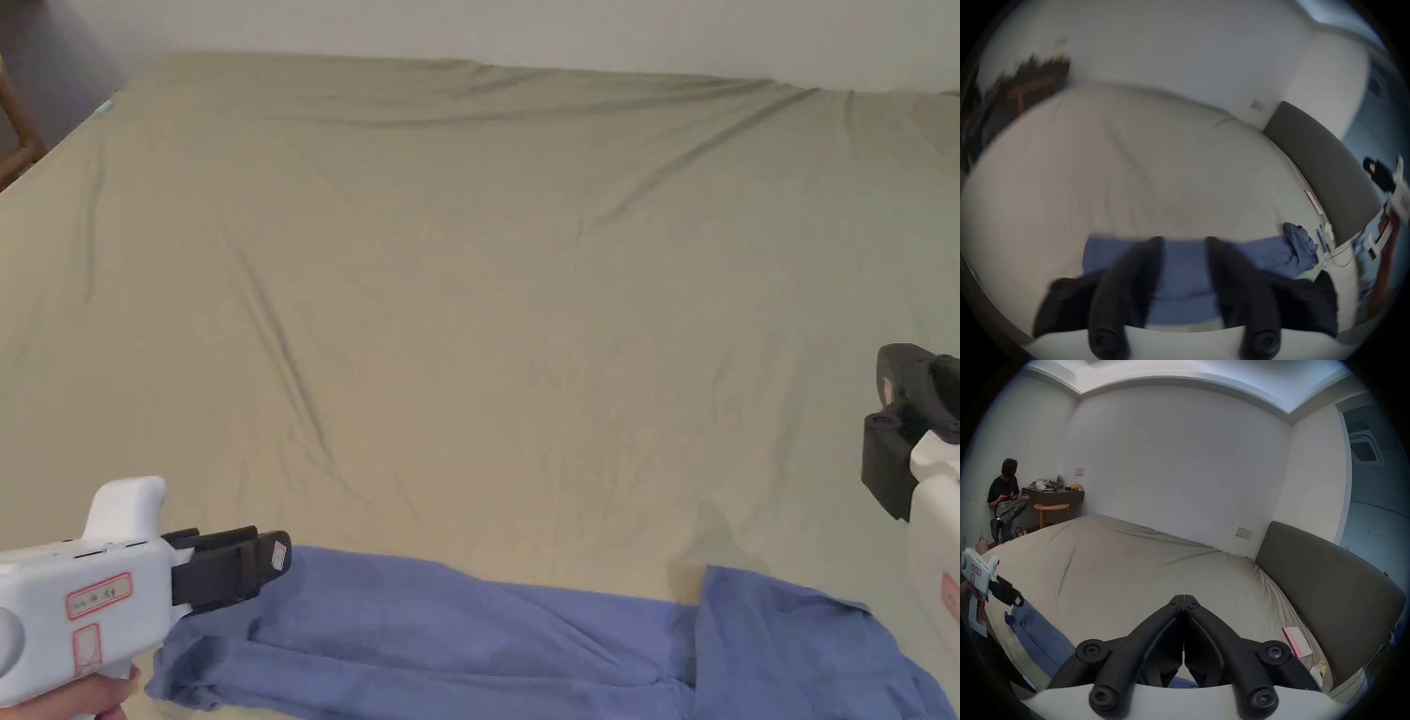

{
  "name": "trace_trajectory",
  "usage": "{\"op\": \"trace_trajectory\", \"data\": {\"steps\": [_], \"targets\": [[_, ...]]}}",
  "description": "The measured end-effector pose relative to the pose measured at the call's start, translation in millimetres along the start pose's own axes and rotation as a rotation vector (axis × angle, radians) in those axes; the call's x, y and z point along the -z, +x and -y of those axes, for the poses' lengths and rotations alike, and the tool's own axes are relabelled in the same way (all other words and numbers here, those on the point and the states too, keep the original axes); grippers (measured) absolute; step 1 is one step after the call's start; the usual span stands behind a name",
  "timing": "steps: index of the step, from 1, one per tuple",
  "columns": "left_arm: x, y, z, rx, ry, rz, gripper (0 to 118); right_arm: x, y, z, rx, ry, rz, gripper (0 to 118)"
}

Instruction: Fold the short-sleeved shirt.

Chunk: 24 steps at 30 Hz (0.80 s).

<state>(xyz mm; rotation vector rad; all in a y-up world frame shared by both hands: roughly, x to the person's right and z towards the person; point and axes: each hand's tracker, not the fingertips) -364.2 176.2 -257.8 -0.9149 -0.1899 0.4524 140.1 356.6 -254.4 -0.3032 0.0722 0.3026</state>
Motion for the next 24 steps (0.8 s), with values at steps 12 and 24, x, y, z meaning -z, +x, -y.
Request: {"op": "trace_trajectory", "data": {"steps": [12, 24], "targets": [[29, -112, 29, -0.407, -0.131, 0.300, 112, 6, -8, -3, 0.020, -0.072, -0.028, 1], [73, -75, 45, -0.511, -0.190, 0.360, 10, 1, -18, -10, 0.008, -0.072, -0.056, 1]]}}
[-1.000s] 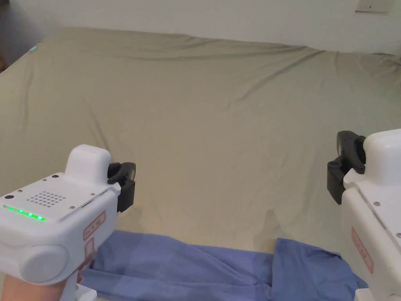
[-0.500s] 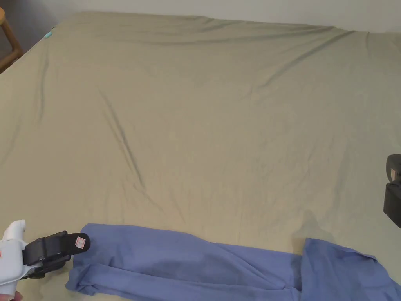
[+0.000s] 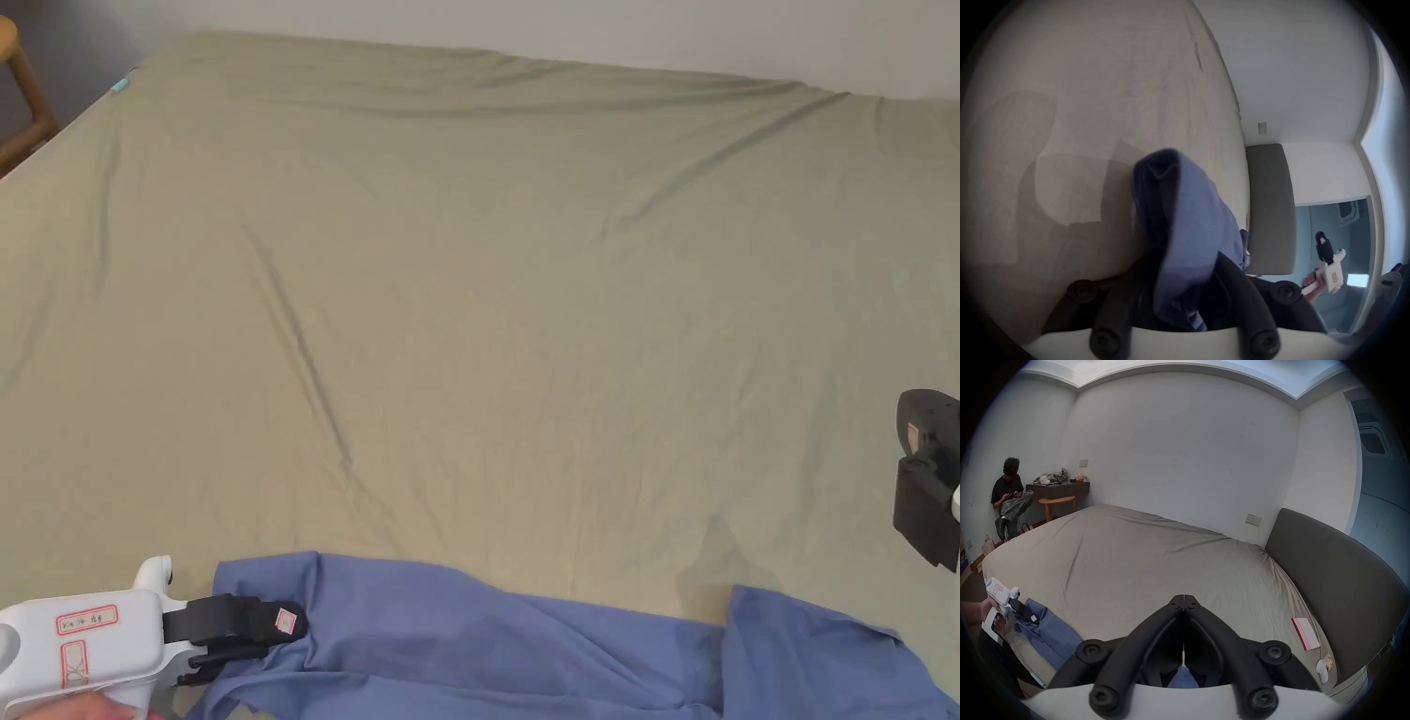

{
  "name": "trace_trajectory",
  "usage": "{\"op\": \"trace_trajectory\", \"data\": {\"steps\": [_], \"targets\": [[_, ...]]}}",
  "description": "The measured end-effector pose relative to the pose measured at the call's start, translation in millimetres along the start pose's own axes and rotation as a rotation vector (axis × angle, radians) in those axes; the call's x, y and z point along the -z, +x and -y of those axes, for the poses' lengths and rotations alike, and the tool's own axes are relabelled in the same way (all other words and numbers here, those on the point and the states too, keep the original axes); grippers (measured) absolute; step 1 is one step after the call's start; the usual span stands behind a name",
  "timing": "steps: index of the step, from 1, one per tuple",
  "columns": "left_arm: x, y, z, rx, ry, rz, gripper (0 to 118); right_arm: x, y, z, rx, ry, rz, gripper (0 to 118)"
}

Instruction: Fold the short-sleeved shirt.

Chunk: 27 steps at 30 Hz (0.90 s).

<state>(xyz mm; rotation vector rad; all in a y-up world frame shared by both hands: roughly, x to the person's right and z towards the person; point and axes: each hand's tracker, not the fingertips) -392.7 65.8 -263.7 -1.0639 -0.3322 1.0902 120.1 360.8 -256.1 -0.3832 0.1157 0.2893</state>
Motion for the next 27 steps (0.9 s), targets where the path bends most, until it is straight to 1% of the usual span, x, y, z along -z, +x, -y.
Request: {"op": "trace_trajectory", "data": {"steps": [1, 3, 6, 10, 14, 16, 18, 20, 22, 27], "targets": [[-2, 9, 3, 0.079, 0.023, -0.016, 10, -1, 1, 0, 0.000, 0.000, 0.000, 1], [-8, 29, 2, 0.217, 0.032, -0.147, 10, -3, 3, -2, 0.000, 0.003, 0.002, 1], [-14, 58, 7, 0.327, 0.068, -0.284, 10, -4, 5, -3, -0.001, 0.006, 0.005, 1], [-26, 85, 6, 0.435, 0.102, -0.367, 10, -8, 6, -5, 0.003, 0.011, 0.005, 1], [-44, 98, 0, 0.473, 0.110, -0.389, 10, -14, 7, -7, -0.002, 0.023, 0.009, 1], [-55, 100, -4, 0.497, 0.131, -0.427, 10, -16, 9, -7, 0.002, 0.026, 0.011, 1], [-70, 102, -7, 0.497, 0.162, -0.455, 11, -18, 11, -7, 0.009, 0.026, 0.012, 1], [-86, 101, -14, 0.485, 0.208, -0.519, 10, -20, 13, -6, 0.014, 0.027, 0.014, 1], [-100, 103, -17, 0.452, 0.212, -0.546, 10, -20, 16, -4, 0.017, 0.029, 0.017, 1], [-102, 138, -3, 0.442, 0.164, -0.537, 10, -22, 19, -4, 0.027, 0.034, 0.015, 1]]}}
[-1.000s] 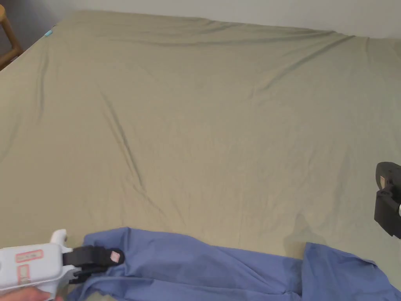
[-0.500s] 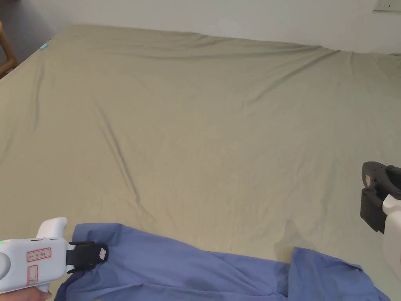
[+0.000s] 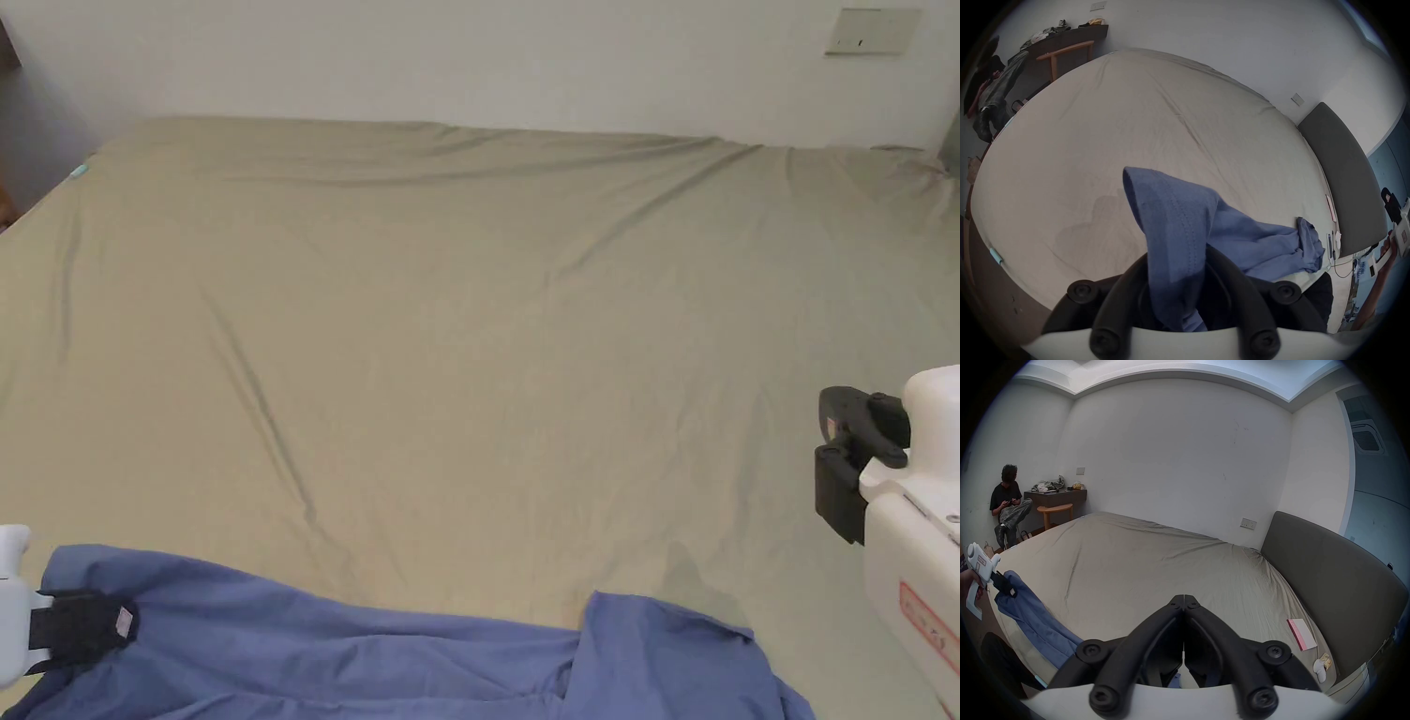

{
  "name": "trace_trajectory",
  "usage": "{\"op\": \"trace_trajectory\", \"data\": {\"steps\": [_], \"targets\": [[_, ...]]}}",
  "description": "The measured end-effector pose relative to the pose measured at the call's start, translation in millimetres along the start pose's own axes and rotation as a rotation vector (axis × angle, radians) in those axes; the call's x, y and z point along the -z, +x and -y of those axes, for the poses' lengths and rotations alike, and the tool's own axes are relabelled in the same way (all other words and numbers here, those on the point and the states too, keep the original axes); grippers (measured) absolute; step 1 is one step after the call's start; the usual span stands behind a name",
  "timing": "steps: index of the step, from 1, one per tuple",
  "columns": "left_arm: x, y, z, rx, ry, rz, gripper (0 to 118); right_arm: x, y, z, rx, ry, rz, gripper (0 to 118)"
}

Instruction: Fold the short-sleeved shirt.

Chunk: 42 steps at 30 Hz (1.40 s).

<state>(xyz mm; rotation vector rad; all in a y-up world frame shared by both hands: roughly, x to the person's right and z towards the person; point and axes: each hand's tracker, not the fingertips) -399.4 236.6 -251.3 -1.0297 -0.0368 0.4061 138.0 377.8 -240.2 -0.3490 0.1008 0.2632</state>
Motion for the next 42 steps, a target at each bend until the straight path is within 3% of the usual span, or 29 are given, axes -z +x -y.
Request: {"op": "trace_trajectory", "data": {"steps": [10, 17, 22, 23, 24, 25, 26, 27, 28, 30, 32, 33, 35, 36, 37, 39, 42], "targets": [[19, 108, -9, 0.041, -0.082, 0.249, 11, -13, 7, 1, 0.014, 0.029, -0.002, 1], [93, 170, 11, 0.076, -0.180, 0.233, 11, -18, 21, 10, 0.039, 0.027, 0.010, 1], [145, 199, 35, 0.134, -0.257, 0.143, 13, -17, 33, 16, 0.051, 0.022, 0.027, 1], [155, 202, 39, 0.114, -0.273, 0.136, 19, -15, 35, 17, 0.055, 0.019, 0.029, 1], [163, 205, 43, 0.086, -0.285, 0.131, 33, -14, 37, 19, 0.062, 0.016, 0.030, 1], [171, 205, 45, 0.051, -0.294, 0.138, 68, -13, 39, 20, 0.069, 0.012, 0.030, 1], [176, 206, 47, 0.002, -0.305, 0.168, 94, -12, 39, 21, 0.074, 0.010, 0.030, 1], [181, 206, 48, -0.061, -0.323, 0.239, 111, -12, 40, 22, 0.076, 0.009, 0.030, 1], [183, 208, 49, -0.122, -0.331, 0.316, 117, -12, 40, 22, 0.076, 0.007, 0.031, 1], [178, 211, 46, -0.204, -0.335, 0.429, 118, -11, 41, 22, 0.072, 0.004, 0.033, 1], [167, 212, 39, -0.191, -0.317, 0.452, 118, -9, 41, 23, 0.071, 0.001, 0.033, 1], [159, 209, 34, -0.173, -0.280, 0.462, 117, -9, 42, 22, 0.073, 0.000, 0.034, 1], [139, 200, 24, -0.113, -0.209, 0.451, 101, -9, 41, 21, 0.076, 0.001, 0.033, 1], [126, 195, 20, -0.079, -0.169, 0.433, 83, -9, 41, 21, 0.076, 0.002, 0.032, 1], [116, 190, 18, -0.046, -0.131, 0.403, 50, -9, 40, 20, 0.076, 0.005, 0.032, 1], [100, 180, 18, 0.046, -0.051, 0.301, 4, -9, 37, 19, 0.071, 0.008, 0.029, 1], [89, 171, 32, 0.204, 0.045, 0.155, 0, -9, 32, 17, 0.066, 0.010, 0.022, 1]]}}
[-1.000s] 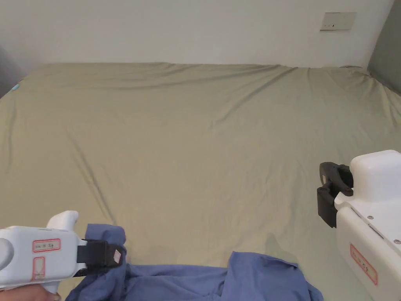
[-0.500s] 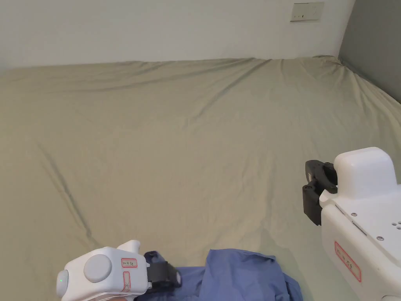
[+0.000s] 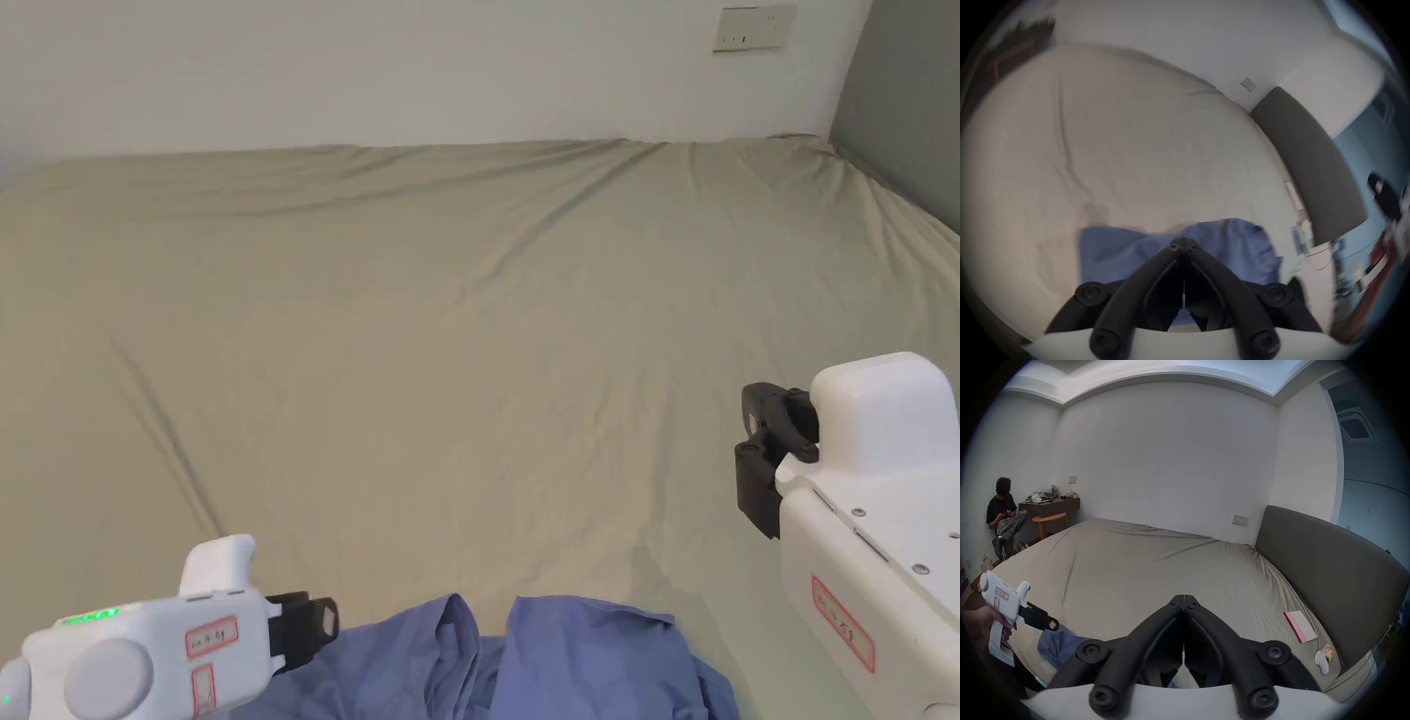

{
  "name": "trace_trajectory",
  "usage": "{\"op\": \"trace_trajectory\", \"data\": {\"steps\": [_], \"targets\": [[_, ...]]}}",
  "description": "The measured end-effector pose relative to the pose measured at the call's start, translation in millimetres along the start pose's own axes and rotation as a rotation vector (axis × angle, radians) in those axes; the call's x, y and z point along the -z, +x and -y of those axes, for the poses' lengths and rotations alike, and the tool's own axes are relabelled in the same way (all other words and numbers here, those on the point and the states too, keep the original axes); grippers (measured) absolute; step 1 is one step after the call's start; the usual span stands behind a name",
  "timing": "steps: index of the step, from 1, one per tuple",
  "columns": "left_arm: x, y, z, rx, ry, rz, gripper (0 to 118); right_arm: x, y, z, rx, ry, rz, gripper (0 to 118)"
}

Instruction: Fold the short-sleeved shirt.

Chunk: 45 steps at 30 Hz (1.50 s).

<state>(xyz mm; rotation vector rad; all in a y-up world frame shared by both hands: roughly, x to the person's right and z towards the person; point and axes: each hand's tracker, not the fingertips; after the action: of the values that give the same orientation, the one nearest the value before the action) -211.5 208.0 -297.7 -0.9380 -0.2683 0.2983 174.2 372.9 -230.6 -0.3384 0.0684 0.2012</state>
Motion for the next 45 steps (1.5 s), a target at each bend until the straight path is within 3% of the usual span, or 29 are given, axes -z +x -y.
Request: {"op": "trace_trajectory", "data": {"steps": [8, 11, 14, 18, 25, 28, 30, 33, 34, 40, 45], "targets": [[58, 63, 63, 0.399, -0.066, -0.116, 0, 1, -12, 3, -0.012, -0.016, -0.022, 1], [87, 84, 82, 0.449, -0.142, -0.118, 0, 0, -14, 4, -0.021, -0.024, -0.024, 1], [85, 105, 96, 0.556, -0.085, -0.207, 0, -1, -12, 5, -0.025, -0.026, -0.020, 1], [78, 121, 98, 0.591, -0.093, -0.153, 0, 2, -8, 6, -0.012, -0.029, -0.013, 1], [51, 123, 72, 0.316, -0.082, 0.239, 0, 9, -12, 7, -0.017, -0.046, -0.027, 1], [26, 85, 46, 0.147, -0.017, 0.289, 45, 8, -13, 4, -0.031, -0.040, -0.027, 1], [12, 44, 29, 0.002, 0.012, 0.333, 63, 8, -12, 2, -0.033, -0.035, -0.027, 1], [-5, -28, 16, -0.180, 0.041, 0.399, 112, 10, -12, 0, -0.035, -0.031, -0.029, 1], [-5, -50, 15, -0.221, 0.042, 0.402, 118, 10, -13, -1, -0.037, -0.031, -0.029, 1], [-3, -129, 34, -0.376, -0.043, 0.425, 118, 15, -21, 2, -0.049, -0.045, -0.044, 1], [38, -143, 59, -0.497, -0.167, 0.436, 118, 17, -28, 2, -0.065, -0.057, -0.059, 1]]}}
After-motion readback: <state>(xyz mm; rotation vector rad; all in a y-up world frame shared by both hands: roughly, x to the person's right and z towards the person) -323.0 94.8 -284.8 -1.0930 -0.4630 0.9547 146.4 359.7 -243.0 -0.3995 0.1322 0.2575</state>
